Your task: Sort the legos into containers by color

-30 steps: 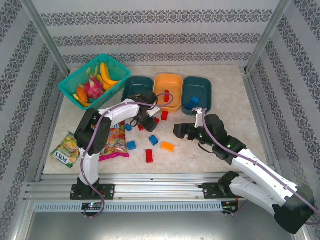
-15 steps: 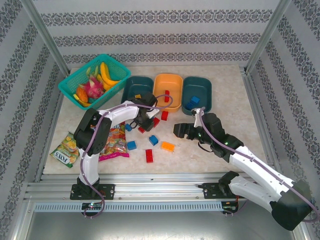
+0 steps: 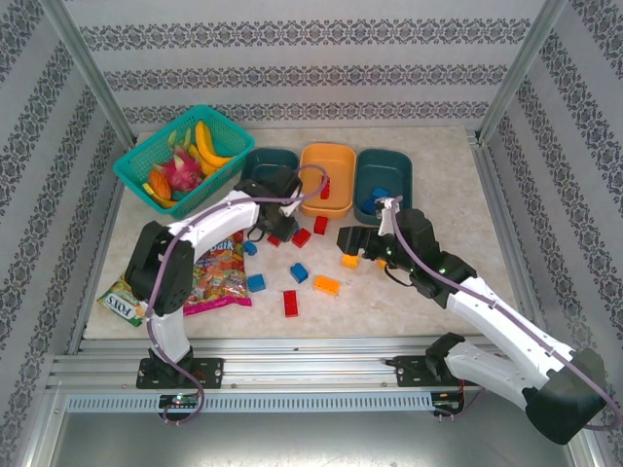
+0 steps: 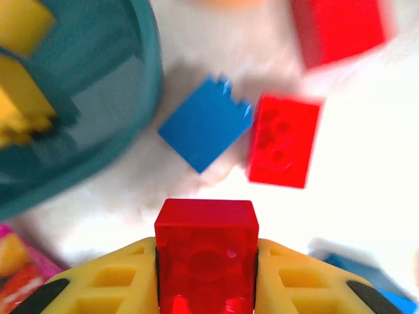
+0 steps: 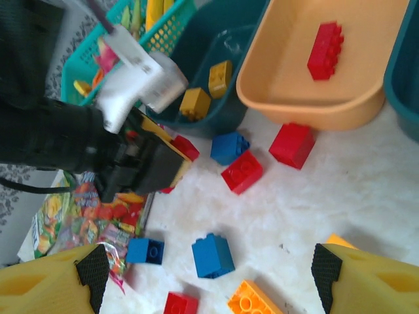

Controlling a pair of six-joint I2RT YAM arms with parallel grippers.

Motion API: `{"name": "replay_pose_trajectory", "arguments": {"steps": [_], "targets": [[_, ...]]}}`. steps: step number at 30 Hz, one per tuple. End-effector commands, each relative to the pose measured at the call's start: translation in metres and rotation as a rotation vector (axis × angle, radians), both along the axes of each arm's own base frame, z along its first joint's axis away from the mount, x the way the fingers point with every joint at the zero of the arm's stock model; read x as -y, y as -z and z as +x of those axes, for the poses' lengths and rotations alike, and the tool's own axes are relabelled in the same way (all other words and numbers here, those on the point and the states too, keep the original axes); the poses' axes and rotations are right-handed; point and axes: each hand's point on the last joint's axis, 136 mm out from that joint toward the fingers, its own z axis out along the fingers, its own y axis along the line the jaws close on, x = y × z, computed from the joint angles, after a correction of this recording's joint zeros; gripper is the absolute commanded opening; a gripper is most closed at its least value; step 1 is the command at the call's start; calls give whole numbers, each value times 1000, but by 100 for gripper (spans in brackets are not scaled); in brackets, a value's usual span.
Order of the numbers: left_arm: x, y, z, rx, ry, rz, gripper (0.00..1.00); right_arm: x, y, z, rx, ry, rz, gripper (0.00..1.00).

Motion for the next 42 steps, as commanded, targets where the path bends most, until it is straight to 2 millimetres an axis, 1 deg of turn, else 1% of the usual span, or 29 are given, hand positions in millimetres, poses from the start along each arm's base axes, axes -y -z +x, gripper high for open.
{"name": "replay_pose_trajectory", "arguments": {"steps": [1, 2, 5, 7, 11, 13, 15, 19, 22, 27, 28, 30, 32, 35, 38, 42], "targets": [[15, -51, 10, 25, -98, -132, 32, 15, -34, 22, 99, 122, 40, 83], [20, -57, 17, 32, -110, -145, 33, 18, -37, 28, 106, 150, 47, 83], [34, -63, 43, 50, -129, -159, 33, 24, -48, 47, 113, 211, 71, 83], [40, -63, 63, 64, -145, -146, 33, 28, -55, 59, 121, 239, 74, 83], [52, -50, 105, 83, -204, -168, 33, 39, -63, 80, 122, 292, 86, 83], [52, -35, 123, 79, -248, -171, 33, 46, -62, 89, 107, 320, 99, 83], [52, -22, 134, 76, -275, -167, 33, 51, -60, 93, 94, 337, 99, 82], [54, 4, 146, 52, -299, -161, 34, 54, -56, 96, 77, 345, 93, 82], [57, 17, 147, 25, -311, -170, 37, 55, -48, 94, 52, 342, 87, 82], [57, 35, 141, -28, -326, -162, 48, 57, -34, 89, 13, 349, 83, 82], [56, 34, 140, -30, -327, -160, 50, 57, -32, 89, 8, 351, 83, 82], [56, 29, 140, -24, -328, -164, 54, 57, -31, 88, 4, 348, 83, 82], [57, 19, 141, -7, -324, -177, 59, 57, -32, 88, 6, 346, 80, 82], [60, -7, 145, 39, -322, -219, 61, 57, -32, 88, 7, 341, 75, 82], [61, -42, 146, 86, -337, -270, 62, 55, -33, 86, 8, 320, 62, 82], [55, -91, 137, 141, -372, -337, 66, 49, -35, 80, 20, 265, 18, 80]]}}
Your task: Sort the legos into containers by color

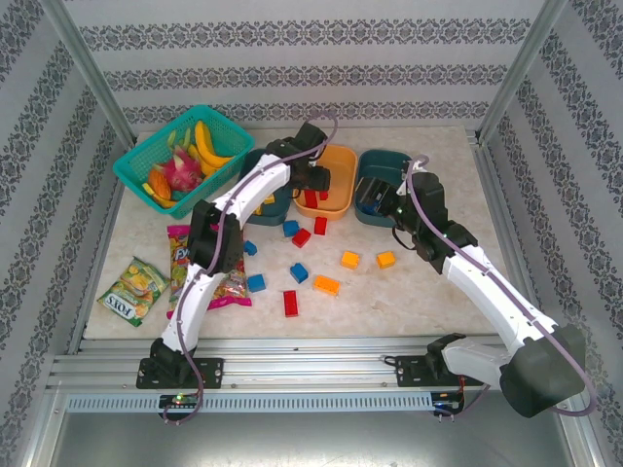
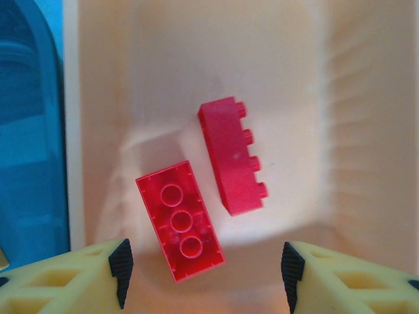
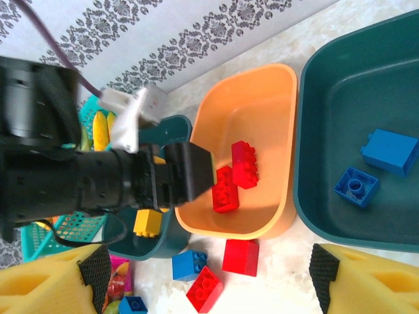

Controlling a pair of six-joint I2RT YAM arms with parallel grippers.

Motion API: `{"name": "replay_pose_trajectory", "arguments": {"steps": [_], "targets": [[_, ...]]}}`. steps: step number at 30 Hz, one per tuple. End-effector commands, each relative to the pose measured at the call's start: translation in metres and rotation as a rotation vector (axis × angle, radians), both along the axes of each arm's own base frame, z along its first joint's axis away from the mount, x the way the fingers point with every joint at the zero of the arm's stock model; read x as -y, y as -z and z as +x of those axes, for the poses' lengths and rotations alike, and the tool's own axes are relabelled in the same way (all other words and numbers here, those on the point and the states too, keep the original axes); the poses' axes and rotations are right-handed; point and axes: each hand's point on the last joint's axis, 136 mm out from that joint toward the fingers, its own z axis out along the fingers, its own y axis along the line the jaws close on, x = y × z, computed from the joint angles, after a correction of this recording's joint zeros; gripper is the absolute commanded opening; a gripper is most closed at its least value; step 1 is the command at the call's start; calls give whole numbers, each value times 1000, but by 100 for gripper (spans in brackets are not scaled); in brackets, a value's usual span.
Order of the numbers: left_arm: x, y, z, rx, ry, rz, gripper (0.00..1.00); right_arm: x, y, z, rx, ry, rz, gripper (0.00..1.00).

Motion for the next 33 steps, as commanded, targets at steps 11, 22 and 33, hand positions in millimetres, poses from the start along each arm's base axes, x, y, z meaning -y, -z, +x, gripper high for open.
{"name": "replay_pose_trajectory", "arguments": {"steps": [11, 22, 33], "targets": [[-103, -139, -110, 172, -327, -151, 75, -121, 30, -65, -1, -531, -287, 78], [-143, -83, -255, 63, -338, -320, 77, -165, 143, -115, -373, -738, -552, 76], [-158, -85, -314, 86, -306, -461, 79, -175, 198, -99, -538, -723, -744, 75]]}}
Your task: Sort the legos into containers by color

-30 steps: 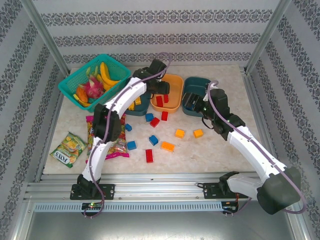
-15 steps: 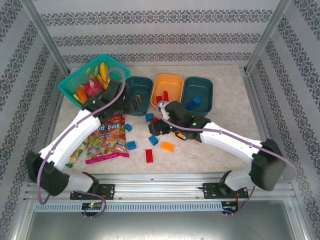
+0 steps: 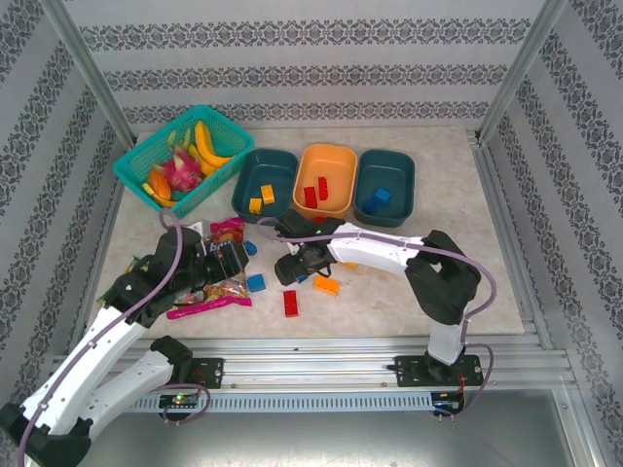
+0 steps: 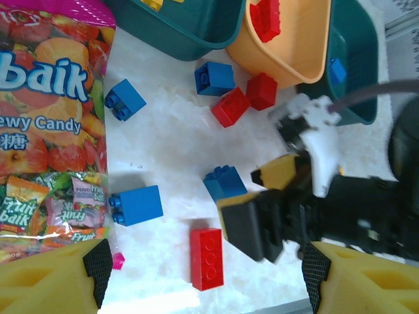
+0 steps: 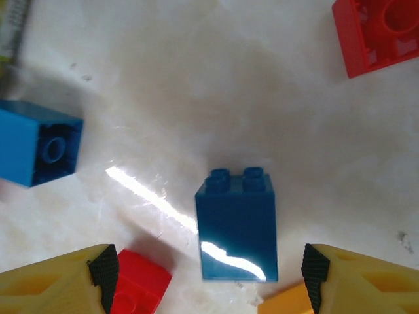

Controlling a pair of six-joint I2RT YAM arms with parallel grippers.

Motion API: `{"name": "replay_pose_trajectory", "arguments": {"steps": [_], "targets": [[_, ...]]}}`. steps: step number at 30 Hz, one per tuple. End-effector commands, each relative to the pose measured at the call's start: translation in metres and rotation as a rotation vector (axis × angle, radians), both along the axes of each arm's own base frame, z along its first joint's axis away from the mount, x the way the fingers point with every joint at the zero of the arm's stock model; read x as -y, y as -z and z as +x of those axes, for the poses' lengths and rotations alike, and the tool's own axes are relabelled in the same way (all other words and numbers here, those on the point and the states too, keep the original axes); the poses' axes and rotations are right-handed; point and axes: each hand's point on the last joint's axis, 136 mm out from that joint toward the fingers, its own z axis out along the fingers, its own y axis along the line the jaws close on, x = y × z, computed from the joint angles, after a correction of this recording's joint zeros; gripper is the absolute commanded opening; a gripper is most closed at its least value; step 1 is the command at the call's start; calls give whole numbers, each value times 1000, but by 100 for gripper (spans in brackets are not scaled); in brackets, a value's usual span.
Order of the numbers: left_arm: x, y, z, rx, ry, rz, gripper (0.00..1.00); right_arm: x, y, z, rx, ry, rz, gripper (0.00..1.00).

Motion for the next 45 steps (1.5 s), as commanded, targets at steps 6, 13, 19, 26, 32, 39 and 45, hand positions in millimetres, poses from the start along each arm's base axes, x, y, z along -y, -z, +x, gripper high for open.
{"name": "replay_pose_trajectory", "arguments": {"steps": [6, 13, 19, 26, 32, 39, 45], "targets": [[1, -7, -10, -1, -1, -49, 79, 11, 28, 8, -8, -15, -166, 67], [7, -14, -9, 19, 19, -77, 79, 8, 35, 15, 1, -22, -184, 42], [27, -29, -1, 60, 90, -158, 78, 11, 4, 22, 57, 14, -137, 30], [62, -67, 30, 129, 177, -247, 78, 63, -74, 55, 159, 184, -42, 29], [106, -91, 69, 174, 273, -248, 78, 160, -103, 103, 200, 439, -46, 29], [165, -90, 99, 179, 381, -236, 78, 230, -79, 152, 107, 655, -69, 30], [194, -75, 111, 156, 427, -181, 78, 248, -35, 176, 15, 718, -127, 31]]}}
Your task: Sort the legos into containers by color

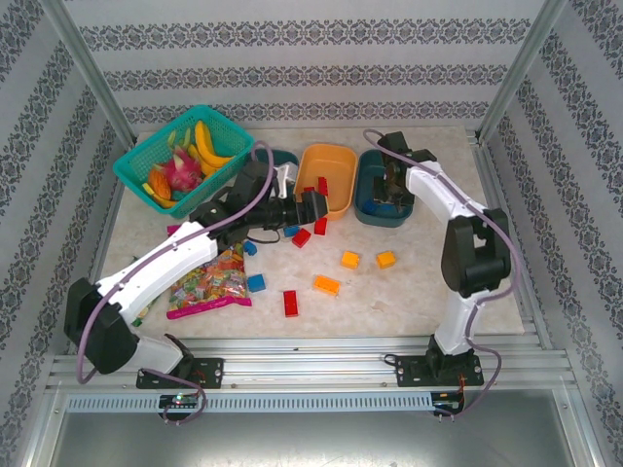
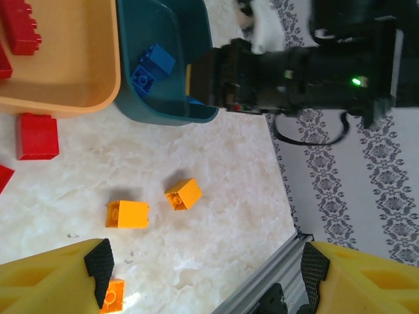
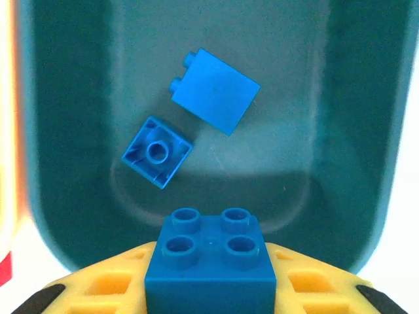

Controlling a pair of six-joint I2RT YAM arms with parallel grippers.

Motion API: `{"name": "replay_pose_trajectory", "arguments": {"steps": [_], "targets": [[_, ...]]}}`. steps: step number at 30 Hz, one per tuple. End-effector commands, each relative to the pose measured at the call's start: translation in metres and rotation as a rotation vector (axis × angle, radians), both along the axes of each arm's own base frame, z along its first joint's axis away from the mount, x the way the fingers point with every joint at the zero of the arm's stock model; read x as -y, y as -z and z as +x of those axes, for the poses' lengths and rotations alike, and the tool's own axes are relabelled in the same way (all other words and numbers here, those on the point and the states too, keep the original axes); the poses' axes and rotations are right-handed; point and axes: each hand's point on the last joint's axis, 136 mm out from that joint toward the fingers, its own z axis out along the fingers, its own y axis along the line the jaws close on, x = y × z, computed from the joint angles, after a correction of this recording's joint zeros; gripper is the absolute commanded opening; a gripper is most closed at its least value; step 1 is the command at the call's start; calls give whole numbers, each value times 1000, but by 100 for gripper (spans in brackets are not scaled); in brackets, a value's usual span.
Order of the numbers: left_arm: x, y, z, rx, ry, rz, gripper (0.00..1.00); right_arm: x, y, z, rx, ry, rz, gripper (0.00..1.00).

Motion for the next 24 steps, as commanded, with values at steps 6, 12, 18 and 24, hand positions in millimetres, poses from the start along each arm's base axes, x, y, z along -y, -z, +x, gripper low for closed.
{"name": "replay_pose_trajectory", "arguments": {"steps": [6, 12, 18, 24], "targets": [[22, 3, 3, 70, 66, 72, 78, 12, 42, 11, -123, 65, -1, 33], [17, 24, -7, 53, 92, 155, 78, 13, 53, 14, -147, 77, -2, 45], [8, 38, -17, 46, 128, 240, 78, 6, 14, 23, -55, 51, 27, 57], [-1, 61, -40, 37, 259, 394, 78, -13, -59, 19, 121, -12, 68, 58]]}}
